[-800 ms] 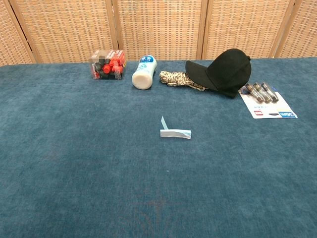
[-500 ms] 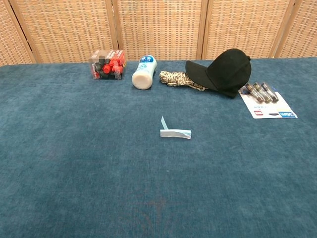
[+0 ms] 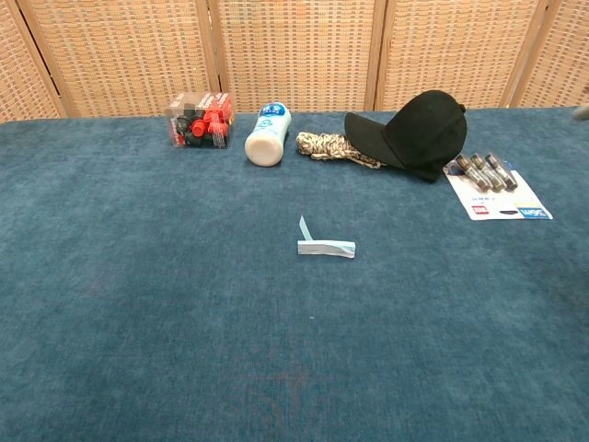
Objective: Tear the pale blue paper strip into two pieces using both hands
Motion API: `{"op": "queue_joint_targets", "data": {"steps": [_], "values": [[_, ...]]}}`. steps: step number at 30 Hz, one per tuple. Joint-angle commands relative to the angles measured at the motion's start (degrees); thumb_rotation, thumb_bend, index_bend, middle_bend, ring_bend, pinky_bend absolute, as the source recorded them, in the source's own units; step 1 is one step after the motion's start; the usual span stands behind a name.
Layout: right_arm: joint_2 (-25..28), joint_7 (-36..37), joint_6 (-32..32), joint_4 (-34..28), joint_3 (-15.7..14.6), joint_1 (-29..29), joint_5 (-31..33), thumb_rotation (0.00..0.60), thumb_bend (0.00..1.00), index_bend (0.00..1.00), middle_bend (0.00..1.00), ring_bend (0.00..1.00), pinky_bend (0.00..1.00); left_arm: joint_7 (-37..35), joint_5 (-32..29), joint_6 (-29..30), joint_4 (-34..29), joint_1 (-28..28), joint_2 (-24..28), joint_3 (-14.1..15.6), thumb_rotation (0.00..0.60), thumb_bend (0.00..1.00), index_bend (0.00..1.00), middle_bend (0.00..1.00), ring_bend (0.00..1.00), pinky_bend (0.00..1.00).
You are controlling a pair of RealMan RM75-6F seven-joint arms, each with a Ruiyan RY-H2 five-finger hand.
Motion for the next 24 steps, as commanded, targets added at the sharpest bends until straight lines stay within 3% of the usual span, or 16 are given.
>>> {"op": "queue_joint_targets", "data": {"steps": [1, 5, 9, 14, 24], "values": [[-4.3, -6.6, -12.5, -2.2, 5.8, 10.6, 11.2, 0.6, 0.0, 0.23, 0.0, 0.0, 0.0, 0.2, -0.3, 0.1, 0.1, 0.0, -0.2, -0.2, 0.6, 0.0, 0.0, 0.0, 0.0, 0.0], [-9.5, -10.6, -18.8, 0.1, 7.9, 16.6, 20.2, 0.6, 0.01, 0.3, 0.0, 0.0, 0.0, 0.9, -1.1, -0.6, 0.4, -0.3, -0.6, -0.5, 0.6, 0.0, 0.0, 0.0, 0.0, 0.0], [-15.2, -14.3, -22.1, 3.8, 9.1, 22.3, 27.8, 0.6, 0.13, 0.38, 0.0, 0.0, 0.0, 1.6, -2.3, -2.0, 1.0, -0.9, -1.1, -0.9, 0.6, 0.0, 0.0, 0.0, 0.0, 0.0], [-21.6, -19.4, -20.4, 8.3, 9.7, 27.2, 33.3, 0.6, 0.25, 0.4, 0.0, 0.0, 0.0, 1.9, -4.0, -2.9, 1.4, -1.2, -1.4, -1.5, 0.6, 0.0, 0.0, 0.0, 0.0, 0.0], [-29.7, -25.0, -16.4, 13.2, 9.6, 32.3, 42.2, 0.6, 0.31, 0.41, 0.0, 0.0, 0.0, 1.7, -5.5, -4.1, 1.9, -1.5, -1.4, -1.9, 0.6, 0.0, 0.0, 0.0, 0.0, 0.0]]}}
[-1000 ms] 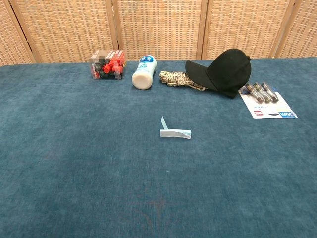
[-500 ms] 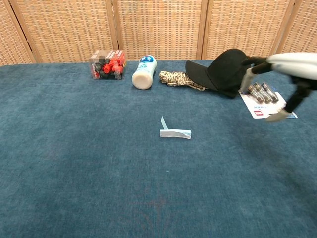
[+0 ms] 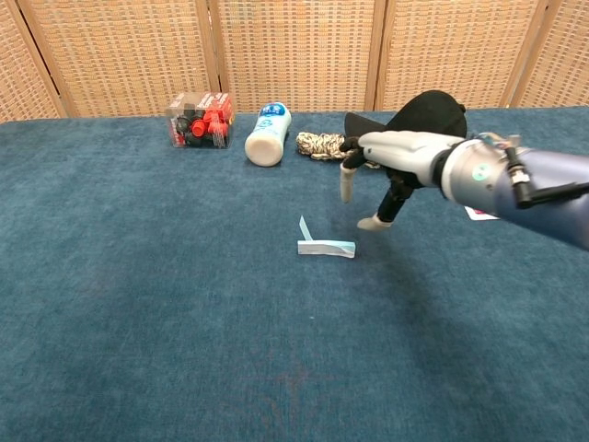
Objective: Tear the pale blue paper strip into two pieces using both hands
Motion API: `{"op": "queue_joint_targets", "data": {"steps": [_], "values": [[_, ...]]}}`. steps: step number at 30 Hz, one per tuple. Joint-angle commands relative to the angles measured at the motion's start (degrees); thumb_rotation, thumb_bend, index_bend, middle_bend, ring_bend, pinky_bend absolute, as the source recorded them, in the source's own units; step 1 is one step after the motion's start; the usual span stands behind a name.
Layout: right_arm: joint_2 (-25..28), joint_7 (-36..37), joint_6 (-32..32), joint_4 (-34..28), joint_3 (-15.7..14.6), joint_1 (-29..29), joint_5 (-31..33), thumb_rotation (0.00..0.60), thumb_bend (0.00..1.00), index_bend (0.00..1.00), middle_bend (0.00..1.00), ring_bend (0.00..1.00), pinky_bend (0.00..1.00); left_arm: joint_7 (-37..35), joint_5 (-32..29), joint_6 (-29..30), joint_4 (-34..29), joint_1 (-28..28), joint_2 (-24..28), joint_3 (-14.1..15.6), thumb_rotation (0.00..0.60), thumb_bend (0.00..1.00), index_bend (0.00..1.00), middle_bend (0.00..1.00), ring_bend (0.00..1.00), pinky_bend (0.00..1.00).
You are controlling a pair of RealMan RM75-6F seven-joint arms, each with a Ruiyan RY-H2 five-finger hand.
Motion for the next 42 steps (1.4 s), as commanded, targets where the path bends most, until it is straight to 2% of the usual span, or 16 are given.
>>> {"op": "queue_joint_targets", "data": {"steps": [1, 8, 17, 42], "values": [[-2.2, -2.0, 1.8, 1.7, -0.7, 1.4, 1.8, 0.6, 0.31, 0.41, 0.0, 0.0, 0.0, -0.3, -0.2, -0.1, 0.0, 0.0, 0.1, -0.1, 0.6, 0.0, 0.0, 0.0, 0.0, 0.0], [-4.7, -2.1, 4.1, 3.5, -2.3, 1.3, 4.1, 0.6, 0.31, 0.42, 0.0, 0.0, 0.0, -0.8, 0.0, -0.2, -0.1, 0.0, 0.4, 0.1, 0.6, 0.0, 0.0, 0.0, 0.0, 0.0], [-7.2, 0.2, 5.1, 5.9, -3.7, 0.8, 3.3, 0.6, 0.31, 0.43, 0.0, 0.0, 0.0, -0.3, 0.5, -0.2, -0.3, -0.1, 0.3, 0.5, 0.6, 0.0, 0.0, 0.0, 0.0, 0.0], [-12.7, -0.8, 7.2, 11.1, -3.1, 2.2, 4.0, 0.6, 0.35, 0.47, 0.0, 0.0, 0.0, -1.3, 0.1, -0.4, -0.3, -0.2, 0.6, 0.4, 0.6, 0.0, 0.0, 0.0, 0.0, 0.0]]}}
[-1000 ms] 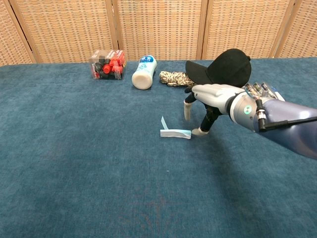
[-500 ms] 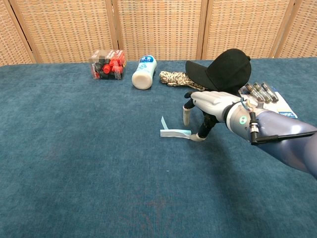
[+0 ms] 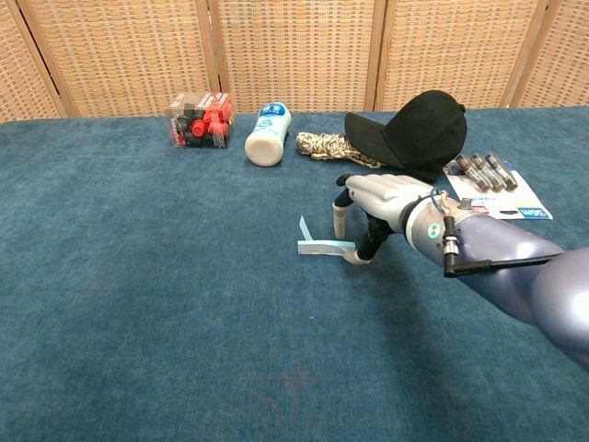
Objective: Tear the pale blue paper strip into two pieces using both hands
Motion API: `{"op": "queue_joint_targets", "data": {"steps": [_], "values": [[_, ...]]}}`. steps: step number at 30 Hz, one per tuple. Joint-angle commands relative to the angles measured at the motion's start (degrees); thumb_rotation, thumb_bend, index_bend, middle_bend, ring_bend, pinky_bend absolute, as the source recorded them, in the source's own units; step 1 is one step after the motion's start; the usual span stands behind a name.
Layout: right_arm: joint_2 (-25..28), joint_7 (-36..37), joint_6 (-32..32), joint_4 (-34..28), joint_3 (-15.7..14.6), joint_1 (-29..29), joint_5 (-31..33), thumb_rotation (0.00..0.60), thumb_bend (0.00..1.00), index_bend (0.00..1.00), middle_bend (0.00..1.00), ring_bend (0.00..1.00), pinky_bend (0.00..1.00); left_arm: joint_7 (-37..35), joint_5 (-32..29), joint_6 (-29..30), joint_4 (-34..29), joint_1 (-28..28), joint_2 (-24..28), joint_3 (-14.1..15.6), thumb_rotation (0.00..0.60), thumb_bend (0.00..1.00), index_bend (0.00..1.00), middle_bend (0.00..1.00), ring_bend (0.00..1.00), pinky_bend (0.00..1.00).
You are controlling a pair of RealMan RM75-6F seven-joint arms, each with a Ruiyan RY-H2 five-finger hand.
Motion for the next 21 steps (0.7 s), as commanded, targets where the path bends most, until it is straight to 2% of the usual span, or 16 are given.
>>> {"op": "queue_joint_targets", "data": {"steps": [1, 11, 21], "values": [[-0.2, -0.2, 0.1, 0.3, 0.0, 0.1, 0.1, 0.6, 0.35, 0.47, 0.0, 0.0, 0.0, -0.1, 0.1, 0.0, 0.0, 0.0, 0.0, 0.0, 0.6, 0.0, 0.0, 0.0, 0.0, 0.0], [-1.4, 1.1, -0.2, 2.7, -0.1, 0.0, -1.4, 0.6, 0.39, 0.56, 0.0, 0.0, 0.0, -0.1, 0.2, 0.0, 0.0, 0.0, 0.1, 0.2, 0.6, 0.0, 0.0, 0.0, 0.0, 0.0], [-1.3, 3.0, -0.1, 2.8, -0.3, -0.4, -4.5, 0.6, 0.47, 0.6, 0.02, 0.0, 0.0, -0.4, 0.0, -0.5, 0.1, -0.1, 0.1, 0.2, 0.6, 0.0, 0.0, 0.0, 0.0, 0.0]]}}
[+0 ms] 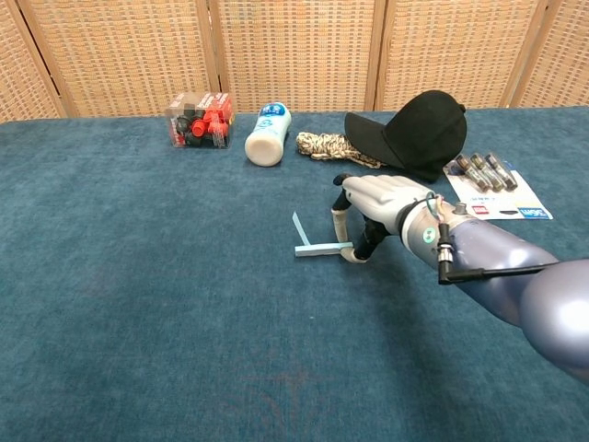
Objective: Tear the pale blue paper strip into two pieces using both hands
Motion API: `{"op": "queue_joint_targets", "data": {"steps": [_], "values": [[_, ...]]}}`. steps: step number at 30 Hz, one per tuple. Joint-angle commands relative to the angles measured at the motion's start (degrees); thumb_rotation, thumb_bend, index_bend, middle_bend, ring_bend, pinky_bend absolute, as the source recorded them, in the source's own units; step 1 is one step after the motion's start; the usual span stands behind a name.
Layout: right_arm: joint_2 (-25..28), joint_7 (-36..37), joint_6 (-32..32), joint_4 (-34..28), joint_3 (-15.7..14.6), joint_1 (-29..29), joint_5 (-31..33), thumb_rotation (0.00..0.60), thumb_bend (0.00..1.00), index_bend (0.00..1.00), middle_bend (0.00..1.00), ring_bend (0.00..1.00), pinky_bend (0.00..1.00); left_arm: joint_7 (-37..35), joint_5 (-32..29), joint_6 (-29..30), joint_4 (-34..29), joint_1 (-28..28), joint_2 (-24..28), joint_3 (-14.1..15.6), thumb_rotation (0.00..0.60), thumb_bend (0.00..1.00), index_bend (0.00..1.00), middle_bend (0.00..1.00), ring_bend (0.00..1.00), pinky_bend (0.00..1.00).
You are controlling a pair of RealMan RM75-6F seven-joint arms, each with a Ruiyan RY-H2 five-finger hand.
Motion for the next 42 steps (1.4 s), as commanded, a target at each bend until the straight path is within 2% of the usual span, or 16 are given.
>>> {"op": "queue_joint_targets", "data": {"steps": [1, 6, 7, 9, 11, 13, 14, 17, 20, 26, 32, 39, 42], "values": [[0.9, 1.2, 0.5, -1.2, -0.2, -0.4, -2.0, 0.6, 0.47, 0.6, 0.02, 0.0, 0.0, -0.2, -0.1, -0.2, 0.1, -0.1, 0.0, -0.1, 0.6, 0.0, 0.0, 0.0, 0.0, 0.0], [4.0, 3.5, 1.4, -5.4, -0.5, -1.3, -6.6, 0.6, 0.49, 0.61, 0.04, 0.0, 0.0, 0.0, 0.6, -0.6, 0.5, -1.2, 0.2, -0.7, 0.6, 0.0, 0.0, 0.0, 0.0, 0.0], [4.8, 3.6, 1.6, -6.1, -0.8, -1.3, -7.9, 0.6, 0.5, 0.61, 0.04, 0.0, 0.0, 0.4, 0.8, -0.6, 0.6, -1.6, 0.3, -1.0, 0.6, 0.0, 0.0, 0.03, 0.02, 0.01], [6.1, 3.4, 2.4, -7.3, -1.4, -1.4, -10.4, 0.6, 0.5, 0.61, 0.04, 0.0, 0.0, 1.5, 1.7, -0.9, 1.2, -2.9, 0.4, -1.7, 0.6, 0.0, 0.0, 0.19, 0.16, 0.1], [6.9, 3.5, 3.0, -8.4, -1.7, -1.4, -12.1, 0.6, 0.51, 0.61, 0.04, 0.0, 0.0, 2.1, 3.2, -1.3, 2.2, -4.5, 0.6, -2.4, 0.6, 0.0, 0.0, 0.46, 0.42, 0.3], [7.9, 3.7, 3.5, -10.0, -1.7, -1.6, -13.2, 0.6, 0.51, 0.61, 0.04, 0.0, 0.0, 0.4, 6.9, -1.0, 4.9, -7.2, 0.3, -3.5, 0.6, 0.0, 0.01, 0.61, 0.57, 0.47], [8.5, 3.5, 3.7, -11.0, -1.7, -1.6, -13.8, 0.6, 0.52, 0.61, 0.05, 0.0, 0.0, -1.5, 9.7, -0.6, 7.8, -9.1, -0.1, -3.9, 0.6, 0.0, 0.02, 0.67, 0.63, 0.56], [9.6, 1.7, 4.2, -12.6, -1.7, -1.4, -14.3, 0.6, 0.52, 0.61, 0.05, 0.0, 0.0, -4.5, 15.0, -0.4, 13.2, -13.3, -1.3, -4.3, 0.6, 0.0, 0.07, 0.79, 0.75, 0.73], [10.3, -0.2, 4.5, -14.5, -1.2, -1.1, -13.5, 0.6, 0.52, 0.61, 0.05, 0.0, 0.0, -5.1, 20.1, -1.5, 17.9, -18.6, -2.9, -4.5, 0.6, 0.0, 0.12, 0.87, 0.82, 0.82], [10.8, -3.9, 4.9, -17.2, -0.2, -0.5, -10.7, 0.6, 0.52, 0.61, 0.05, 0.0, 0.0, -4.2, 24.4, -6.9, 21.8, -27.3, -6.7, -4.5, 0.6, 0.0, 0.26, 0.92, 0.87, 0.86], [11.1, -6.0, 5.3, -18.7, 0.9, 0.0, -8.0, 0.6, 0.52, 0.61, 0.05, 0.0, 0.0, -7.0, 23.6, -12.9, 22.2, -32.8, -11.7, -4.1, 0.6, 0.0, 0.38, 0.92, 0.87, 0.86], [11.6, -6.8, 5.6, -19.6, 1.5, 0.4, -5.8, 0.6, 0.53, 0.61, 0.05, 0.0, 0.0, -6.6, 21.6, -16.1, 21.6, -35.7, -16.7, -3.7, 0.6, 0.01, 0.41, 0.92, 0.87, 0.86], [12.0, -7.0, 5.7, -19.9, 1.4, 0.4, -5.6, 0.6, 0.52, 0.61, 0.05, 0.0, 0.0, -6.2, 21.2, -16.0, 21.5, -36.3, -18.1, -3.8, 0.6, 0.05, 0.43, 0.92, 0.87, 0.86]]}}
